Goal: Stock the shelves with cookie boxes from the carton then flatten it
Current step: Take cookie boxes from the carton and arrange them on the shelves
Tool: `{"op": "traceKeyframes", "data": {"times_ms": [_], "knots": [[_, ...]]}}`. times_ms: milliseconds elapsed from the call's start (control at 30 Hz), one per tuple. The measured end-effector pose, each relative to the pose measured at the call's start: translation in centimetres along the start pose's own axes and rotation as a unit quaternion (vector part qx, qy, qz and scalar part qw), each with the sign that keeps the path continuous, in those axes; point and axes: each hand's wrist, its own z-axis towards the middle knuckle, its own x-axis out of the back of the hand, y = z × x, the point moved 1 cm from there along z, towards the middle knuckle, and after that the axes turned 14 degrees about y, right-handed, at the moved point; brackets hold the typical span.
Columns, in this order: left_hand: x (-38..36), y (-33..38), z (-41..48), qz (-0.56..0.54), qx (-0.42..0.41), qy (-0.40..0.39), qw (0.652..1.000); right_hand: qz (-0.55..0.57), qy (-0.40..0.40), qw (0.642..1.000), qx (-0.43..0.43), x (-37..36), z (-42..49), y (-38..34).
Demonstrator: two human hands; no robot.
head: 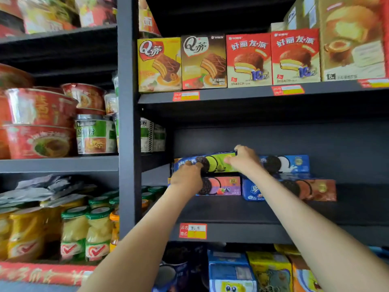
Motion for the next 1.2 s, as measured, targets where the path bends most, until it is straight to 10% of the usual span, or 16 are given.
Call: {"op": "traceKeyframes", "data": {"times_ms": [233, 400, 700, 1200], "knots": [[-2.6, -0.4, 3.2, 0.007, -0.001, -0.020, 1.000, -0.203, 0.002, 0.970, 0.131, -3.5, 2.3, 0.1], [-4.2, -0.7, 5.2, 0.022, -0.002, -0.053, 0.998, -0.156, -0.012, 0.951, 0.266, -4.1, 2.9, -0.8], [-4.2, -0.9, 7.7, 0.039, -0.058, -0.097, 0.993, -0.261, -0.146, 0.924, 0.238, -5.7, 3.8, -1.4], [-2.1, 0.0, 6.5, -0.017, -0.033, -0.043, 0.998, -0.243, -0.079, 0.938, 0.235, -3.1, 1.6, -2.4]]}}
